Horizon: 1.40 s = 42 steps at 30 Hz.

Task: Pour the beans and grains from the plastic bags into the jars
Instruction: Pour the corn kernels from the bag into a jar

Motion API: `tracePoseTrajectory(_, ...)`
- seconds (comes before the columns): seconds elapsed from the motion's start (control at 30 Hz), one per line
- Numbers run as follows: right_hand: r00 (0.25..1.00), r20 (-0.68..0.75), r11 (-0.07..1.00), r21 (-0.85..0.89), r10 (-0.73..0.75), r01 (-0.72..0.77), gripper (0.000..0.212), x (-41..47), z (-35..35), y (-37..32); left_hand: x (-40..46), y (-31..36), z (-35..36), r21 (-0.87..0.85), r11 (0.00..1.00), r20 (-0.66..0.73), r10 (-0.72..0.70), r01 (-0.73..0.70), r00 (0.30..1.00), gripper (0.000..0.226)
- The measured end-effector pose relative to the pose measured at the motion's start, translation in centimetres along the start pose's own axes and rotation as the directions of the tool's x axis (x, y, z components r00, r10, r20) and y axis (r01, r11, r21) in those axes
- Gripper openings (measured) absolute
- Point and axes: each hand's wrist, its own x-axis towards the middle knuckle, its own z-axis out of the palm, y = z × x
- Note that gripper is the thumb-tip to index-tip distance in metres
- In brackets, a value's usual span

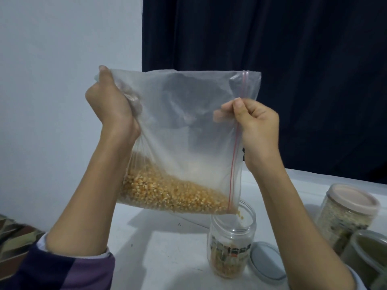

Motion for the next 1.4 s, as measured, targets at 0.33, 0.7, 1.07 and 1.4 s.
tracePoseTrajectory(0.33,1.0,0.028,1.0,-0.025,-0.001,0.001,0.03,0.0,-0.2,0.0,-0.6,0.0,0.3,0.011,1.0,0.018,0.001,-0.001,1.0,0.043)
tracePoseTrajectory(0.7,1.0,-0.017,1.0,-0.001,0.005,-0.005,0.029,-0.4,-0.1,0.5,-0.5,-0.6,0.4,0.031,0.999,0.019,0.03,-0.031,0.999,0.045)
tracePoseTrajectory(1.07,1.0,-0.016,1.0,-0.024,-0.004,0.003,0.029,-0.4,0.0,0.6,-0.9,-0.6,0.3,0.092,0.993,0.014,0.076,-0.077,0.997,0.048)
tracePoseTrajectory(1.4,0.995,-0.1,1.0,-0.007,-0.019,0.019,0.029,-0.5,-0.1,0.6,-0.7,-0.5,0.2,0.101,0.992,0.01,0.071,-0.072,0.997,0.046)
